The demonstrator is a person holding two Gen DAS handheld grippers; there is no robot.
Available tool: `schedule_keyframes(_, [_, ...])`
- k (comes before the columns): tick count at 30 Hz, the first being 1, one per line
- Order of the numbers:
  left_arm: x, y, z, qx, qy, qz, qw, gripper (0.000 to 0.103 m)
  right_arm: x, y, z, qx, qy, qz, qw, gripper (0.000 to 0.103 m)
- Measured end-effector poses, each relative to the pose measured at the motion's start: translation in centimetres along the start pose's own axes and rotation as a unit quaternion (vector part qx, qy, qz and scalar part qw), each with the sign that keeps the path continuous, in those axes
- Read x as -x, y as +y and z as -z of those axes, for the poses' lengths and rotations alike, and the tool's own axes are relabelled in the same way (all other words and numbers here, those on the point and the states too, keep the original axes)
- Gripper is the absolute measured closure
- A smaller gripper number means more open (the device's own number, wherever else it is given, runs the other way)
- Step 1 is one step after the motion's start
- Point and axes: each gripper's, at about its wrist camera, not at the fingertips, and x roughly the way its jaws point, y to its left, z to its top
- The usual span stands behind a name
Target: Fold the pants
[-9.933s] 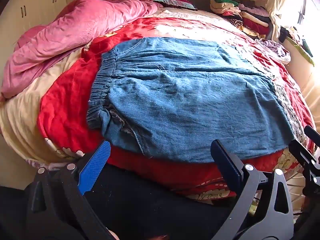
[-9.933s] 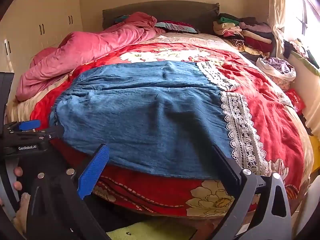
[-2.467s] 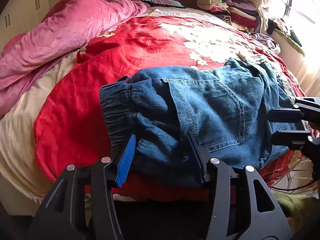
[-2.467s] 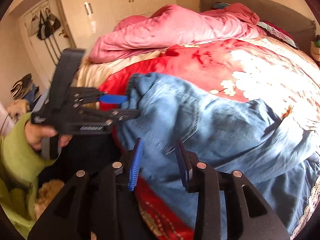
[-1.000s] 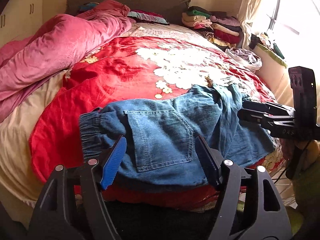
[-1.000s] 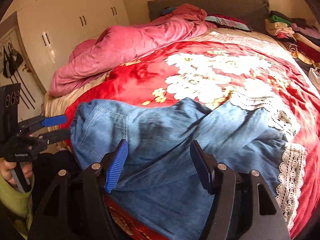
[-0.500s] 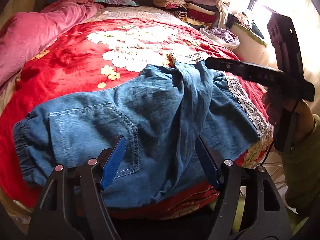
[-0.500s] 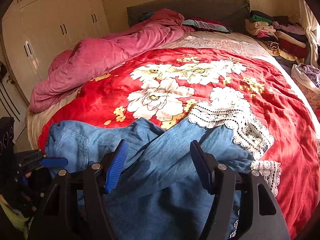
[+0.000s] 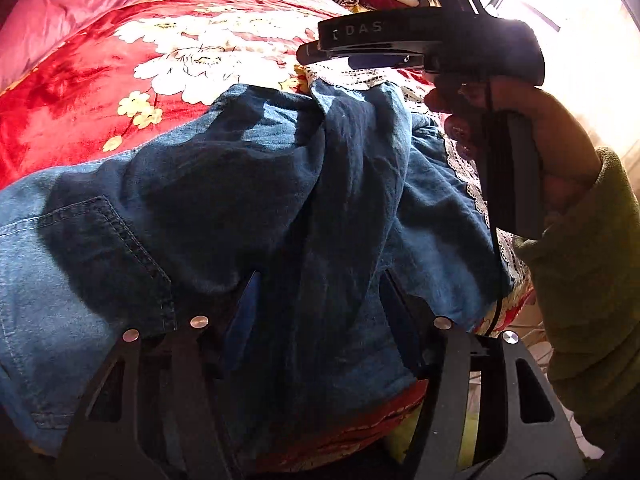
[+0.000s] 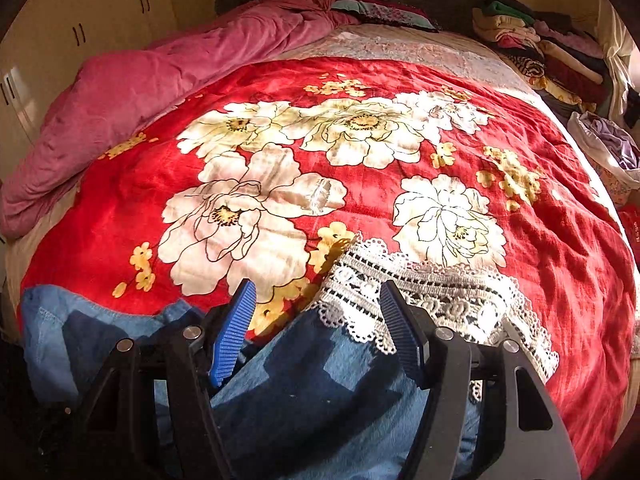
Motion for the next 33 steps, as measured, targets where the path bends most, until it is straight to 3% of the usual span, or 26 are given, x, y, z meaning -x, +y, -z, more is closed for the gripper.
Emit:
schedule_keyframes(4, [-0.1, -0.2, -0.3, 0.000, -0.002, 0.007, 1.0000, 0.052, -2.7, -0.5, -1.0, -0.013, 0.031, 0.017, 0.999, 0.040])
schedule_keyframes(7, [-0.2, -0.4, -0.2, -0.003, 0.001, 0.011, 0.9999, 0.068, -4.2, -0.7, -1.5, -0.014, 0.041, 0.018, 0.999, 0.040])
schedule_keyframes(8, [-0.3, -0.4, -0.2, -0.002, 0.002, 0.012, 0.9999, 0.068, -4.6, -1.0, -1.5, -0.024, 0.043, 0.009, 0.999, 0.040])
schedule_keyframes(9, [-0.3, -0.5, -0.2, -0.003, 0.002, 0.012, 0.9999, 0.068, -5.1, -1.4, -1.5, -0.033, 0.048, 0.002, 0.998, 0.045])
schedule_keyframes(10, [-0.2, -0.5, -0.2, -0.005, 0.001, 0.013, 0.9999, 0.068, -5.4, -1.7, -1.5, -0.033, 0.050, 0.009, 0.998, 0.059])
schedule_keyframes(13, [-0.1, -0.4, -0.2, -0.004, 0.001, 0.017, 0.9998, 0.068, -5.1, -2.3, -1.3, -0.017, 0.044, 0.020, 0.999, 0.085])
schedule_keyframes(15, [-0.1, -0.4, -0.2, -0.006, 0.001, 0.019, 0.9998, 0.068, -4.1, -2.9, -1.1, -0.026, 0.031, -0.007, 0.999, 0.092])
schedule_keyframes(27, [0.5, -0.3, -0.2, -0.017, -0.007, 0.010, 0.9998, 0.065, 6.7, -7.3, 3.2, -0.100, -0.071, -0.030, 0.992, 0.094])
schedule_keyframes(30, [0.4, -0.3, -0.3, -0.022, -0.004, -0.004, 0.9997, 0.078, 9.4, -8.3, 4.7, -0.117, -0.092, -0.030, 0.989, 0.094])
schedule_keyframes(32, [0.5, 0.1, -0.3, -0.019, -0.007, 0.003, 0.9998, 0.096, 11.2, -8.9, 6.0, -0.128, -0.102, -0.027, 0.986, 0.094])
schedule_keyframes(33, [0.6, 0.3, -0.3, -0.020, -0.008, 0.005, 0.9998, 0.097, 11.9, -9.3, 6.6, -0.134, -0.106, -0.028, 0.985, 0.094])
